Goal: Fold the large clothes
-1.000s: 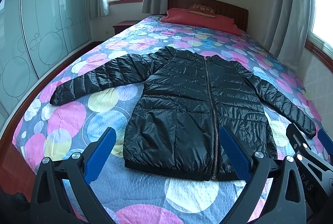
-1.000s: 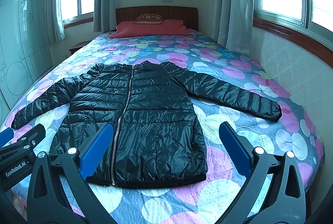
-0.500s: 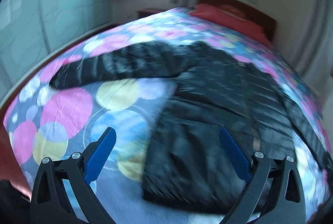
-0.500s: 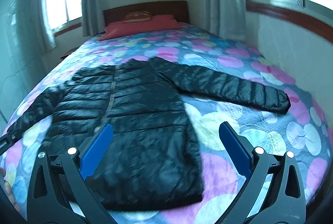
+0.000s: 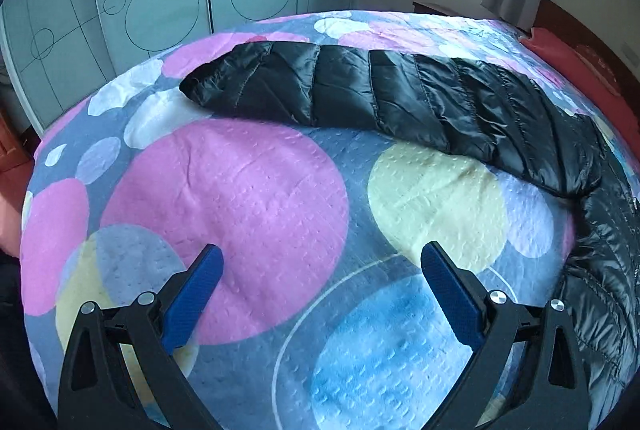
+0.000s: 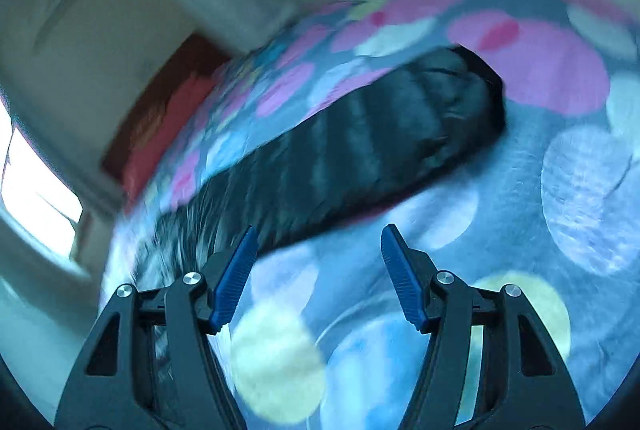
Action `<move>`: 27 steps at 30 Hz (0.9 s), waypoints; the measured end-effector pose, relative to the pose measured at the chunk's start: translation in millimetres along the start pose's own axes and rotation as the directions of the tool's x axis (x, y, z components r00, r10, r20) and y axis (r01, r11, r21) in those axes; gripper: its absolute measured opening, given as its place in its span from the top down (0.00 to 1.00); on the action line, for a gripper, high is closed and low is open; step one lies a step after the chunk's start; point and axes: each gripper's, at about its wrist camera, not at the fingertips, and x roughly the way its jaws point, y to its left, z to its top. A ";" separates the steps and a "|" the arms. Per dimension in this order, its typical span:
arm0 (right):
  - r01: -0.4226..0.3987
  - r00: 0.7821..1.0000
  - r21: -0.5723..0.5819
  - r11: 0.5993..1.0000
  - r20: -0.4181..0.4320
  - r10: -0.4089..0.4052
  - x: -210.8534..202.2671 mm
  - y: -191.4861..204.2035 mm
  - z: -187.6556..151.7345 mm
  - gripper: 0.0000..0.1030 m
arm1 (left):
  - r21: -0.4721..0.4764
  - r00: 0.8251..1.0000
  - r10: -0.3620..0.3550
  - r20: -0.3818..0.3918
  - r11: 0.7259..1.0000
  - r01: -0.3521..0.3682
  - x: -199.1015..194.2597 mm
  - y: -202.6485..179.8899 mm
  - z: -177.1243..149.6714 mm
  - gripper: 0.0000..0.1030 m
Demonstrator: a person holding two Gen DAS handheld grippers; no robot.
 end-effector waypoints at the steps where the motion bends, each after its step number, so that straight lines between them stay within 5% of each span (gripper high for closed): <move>1: -0.011 1.000 0.050 0.999 0.003 0.011 6.5 -13.3 5.4 0.38 | -0.006 1.000 0.003 0.005 1.000 -0.003 -0.1 0.3 -1.0 0.04; 16: -0.110 0.983 0.216 0.970 0.168 0.074 30.8 -55.6 37.8 0.29 | 0.024 0.997 0.072 0.007 0.997 -0.072 5.6 -8.6 -6.7 0.04; 19: -0.066 0.985 0.216 0.974 0.170 0.029 31.9 -56.7 40.1 0.53 | 0.030 0.997 0.081 0.007 0.996 -0.081 5.8 -9.2 -7.3 0.04; 21: -0.023 0.988 0.214 0.977 0.156 -0.011 36.3 -61.2 44.2 0.86 | 0.033 0.996 0.086 0.007 0.996 -0.086 6.5 -10.5 -7.4 0.04; 27: -0.045 0.990 0.182 0.982 0.141 0.019 36.2 -55.2 49.5 0.94 | 0.039 0.995 0.097 0.009 0.995 -0.097 7.7 -11.4 -6.9 0.04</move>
